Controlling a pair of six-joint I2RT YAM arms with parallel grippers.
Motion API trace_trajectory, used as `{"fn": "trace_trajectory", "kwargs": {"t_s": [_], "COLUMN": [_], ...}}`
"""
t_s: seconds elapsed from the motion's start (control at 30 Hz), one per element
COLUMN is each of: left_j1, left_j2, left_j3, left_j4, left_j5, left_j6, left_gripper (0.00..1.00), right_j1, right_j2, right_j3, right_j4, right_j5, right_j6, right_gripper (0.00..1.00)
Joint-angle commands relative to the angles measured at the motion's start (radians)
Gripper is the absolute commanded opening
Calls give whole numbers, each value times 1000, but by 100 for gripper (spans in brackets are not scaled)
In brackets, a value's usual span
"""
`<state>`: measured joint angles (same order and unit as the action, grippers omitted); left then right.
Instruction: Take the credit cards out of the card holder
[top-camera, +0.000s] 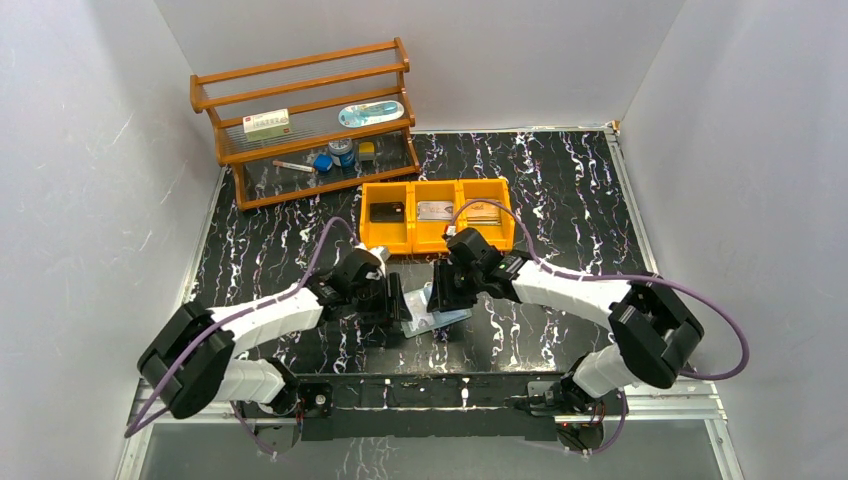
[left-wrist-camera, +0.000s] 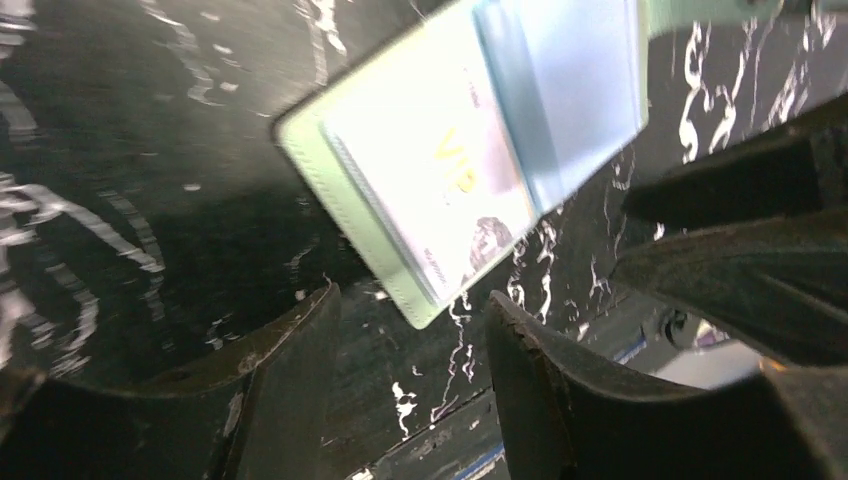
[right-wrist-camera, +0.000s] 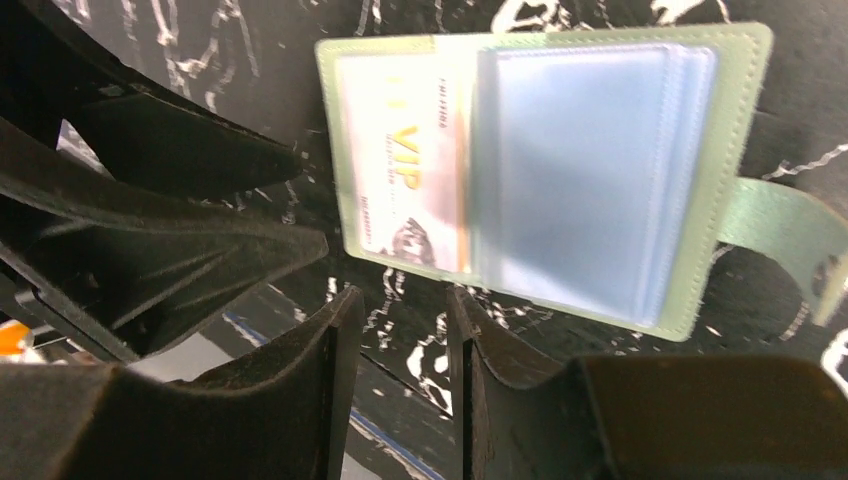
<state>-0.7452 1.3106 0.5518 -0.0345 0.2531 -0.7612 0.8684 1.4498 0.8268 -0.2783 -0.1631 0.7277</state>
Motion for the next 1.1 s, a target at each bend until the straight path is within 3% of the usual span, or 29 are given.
{"fn": "trace_trajectory", "kwargs": {"t_s": [0.0, 0.1, 0.33, 0.5, 0.57, 0.67, 0.8, 0.83, 0.93, 1.07], "left_j1": [4, 4, 4, 4, 4, 3, 1, 0, 0, -2], "left_j2": [-95, -105, 19, 122, 164, 216, 246, 245, 243, 242], "left_j3": [77, 94, 116, 106, 75, 45, 42, 43, 43, 50], "left_j4": [-176, -147, 2, 4, -21, -21, -55, -67, -65, -63], "left_j5": [-252, -229, -18, -8, -45, -40, -66, -80, -83, -78], "left_j6": [-56, -47, -64, -98, -121, -108, -85, -79, -70, -44], "left_gripper": [52, 52, 42, 41, 36, 25, 14, 7, 3, 0], "right_j1": [-23, -57, -94, -96, -97, -107, -139, -140, -140, -141], "right_j2": [3, 55, 163, 204, 230, 229, 222, 216, 230, 263], "right_j3": [24, 10, 29, 30, -3, -63, -121, -126, -124, -143], "right_j4": [110, 162, 207, 187, 209, 324, 524, 547, 539, 569], "right_j5": [-51, -91, -190, -178, -198, -271, -415, -426, -421, -408], "right_j6": [82, 103, 65, 64, 92, 158, 234, 241, 242, 266], "right_gripper": [44, 41, 39, 40, 40, 29, 5, 6, 19, 25]}}
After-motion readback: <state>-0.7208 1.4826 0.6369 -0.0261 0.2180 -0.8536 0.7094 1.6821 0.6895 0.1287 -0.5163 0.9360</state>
